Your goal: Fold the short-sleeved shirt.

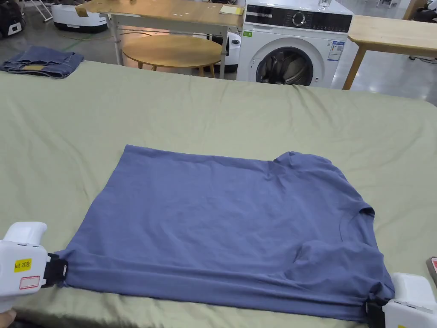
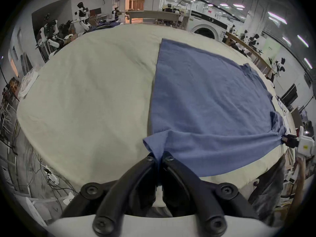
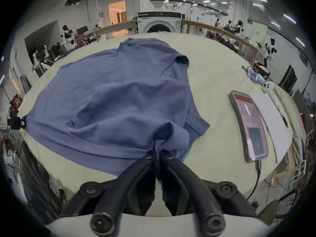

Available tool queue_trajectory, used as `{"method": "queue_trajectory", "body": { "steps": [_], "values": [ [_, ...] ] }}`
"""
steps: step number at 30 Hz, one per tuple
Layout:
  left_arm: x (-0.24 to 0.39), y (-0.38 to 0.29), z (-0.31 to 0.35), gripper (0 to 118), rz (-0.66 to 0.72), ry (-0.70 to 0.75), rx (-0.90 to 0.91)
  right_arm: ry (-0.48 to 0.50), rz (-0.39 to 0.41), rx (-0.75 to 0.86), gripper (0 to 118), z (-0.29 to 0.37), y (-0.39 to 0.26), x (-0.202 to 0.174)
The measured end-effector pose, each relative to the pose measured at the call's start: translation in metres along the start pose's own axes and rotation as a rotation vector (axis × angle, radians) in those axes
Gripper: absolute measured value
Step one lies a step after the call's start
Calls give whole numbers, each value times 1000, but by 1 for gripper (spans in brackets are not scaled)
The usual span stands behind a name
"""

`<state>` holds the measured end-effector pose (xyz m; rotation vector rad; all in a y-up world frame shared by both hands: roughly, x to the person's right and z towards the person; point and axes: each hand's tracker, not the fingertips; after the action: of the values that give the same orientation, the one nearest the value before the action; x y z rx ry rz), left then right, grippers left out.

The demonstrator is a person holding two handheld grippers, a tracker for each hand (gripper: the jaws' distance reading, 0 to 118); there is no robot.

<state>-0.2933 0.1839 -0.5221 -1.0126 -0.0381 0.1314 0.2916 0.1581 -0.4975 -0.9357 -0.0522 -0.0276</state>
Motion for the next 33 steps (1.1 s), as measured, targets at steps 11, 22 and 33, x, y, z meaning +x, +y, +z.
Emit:
{"method": "queue_trajectory", "body": {
  "steps": [11, 22, 33],
  "values": [
    [2, 87, 34, 0, 23, -82, 178, 38, -10, 175, 2, 33, 79, 3],
    [0, 176, -52, 0, 50, -68, 78, 43, -9, 137, 2, -52, 198, 0],
    [4, 197, -116, 3, 66, -38, -60, 26, -6, 32, 8, -122, 224, -7]
  ]
}}
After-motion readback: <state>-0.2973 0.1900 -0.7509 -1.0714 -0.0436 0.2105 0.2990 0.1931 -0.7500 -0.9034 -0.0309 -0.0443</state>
